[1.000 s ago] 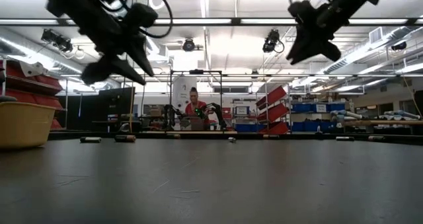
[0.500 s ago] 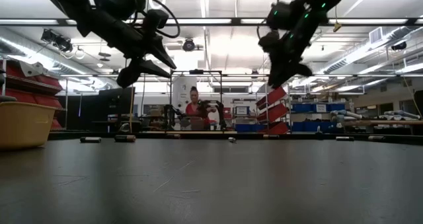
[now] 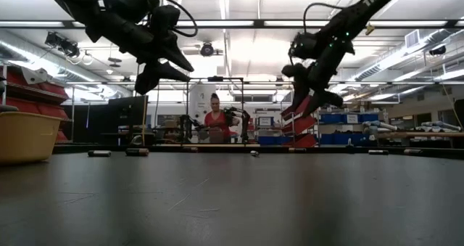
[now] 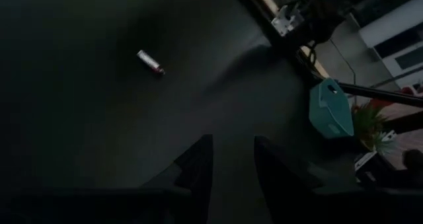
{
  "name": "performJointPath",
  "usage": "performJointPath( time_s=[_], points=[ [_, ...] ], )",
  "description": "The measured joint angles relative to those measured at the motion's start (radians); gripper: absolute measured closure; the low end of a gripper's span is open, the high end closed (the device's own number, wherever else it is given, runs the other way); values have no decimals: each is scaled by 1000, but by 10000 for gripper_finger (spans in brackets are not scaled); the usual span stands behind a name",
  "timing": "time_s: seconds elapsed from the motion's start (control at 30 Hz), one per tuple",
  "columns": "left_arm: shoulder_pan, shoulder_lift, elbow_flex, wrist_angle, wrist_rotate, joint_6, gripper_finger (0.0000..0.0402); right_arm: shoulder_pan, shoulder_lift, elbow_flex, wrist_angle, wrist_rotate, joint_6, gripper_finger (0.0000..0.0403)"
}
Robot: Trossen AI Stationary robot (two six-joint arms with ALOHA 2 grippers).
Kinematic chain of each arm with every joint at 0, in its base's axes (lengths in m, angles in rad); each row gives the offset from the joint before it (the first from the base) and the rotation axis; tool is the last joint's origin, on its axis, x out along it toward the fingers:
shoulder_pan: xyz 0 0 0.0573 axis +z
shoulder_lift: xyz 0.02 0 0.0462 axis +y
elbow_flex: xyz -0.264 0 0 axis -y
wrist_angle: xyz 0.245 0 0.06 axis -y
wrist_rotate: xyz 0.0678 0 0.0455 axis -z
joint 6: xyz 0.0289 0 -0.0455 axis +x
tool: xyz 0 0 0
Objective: Sort batteries
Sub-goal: Put the black battery into the yellow bin
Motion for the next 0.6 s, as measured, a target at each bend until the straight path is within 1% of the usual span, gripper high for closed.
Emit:
performJointPath(
  time_s=[0.1, 0.2, 0.27, 0.33, 0.47, 0.53, 0.6],
  points=[
    [5, -1, 0, 16, 4, 33, 277, -13, 52, 17, -5, 0, 11, 209],
    [27, -1, 0, 39, 4, 36, 277, -7, 122, 72, -64, 6, -22, 190],
    [50, -1, 0, 51, 7, 36, 277, 6, 169, 127, -120, 58, -75, 182],
    [75, -1, 0, 57, 23, 34, 277, 15, 204, 182, -167, 115, -123, 178],
    [116, -1, 0, 62, 46, 16, 277, 12, 257, 278, -207, 142, -198, 178],
    [129, -1, 0, 76, 48, 10, 277, 5, 286, 313, -242, 169, -215, 180],
    [143, -1, 0, 85, 49, 9, 277, -6, 316, 335, -265, 169, -214, 182]
  ],
)
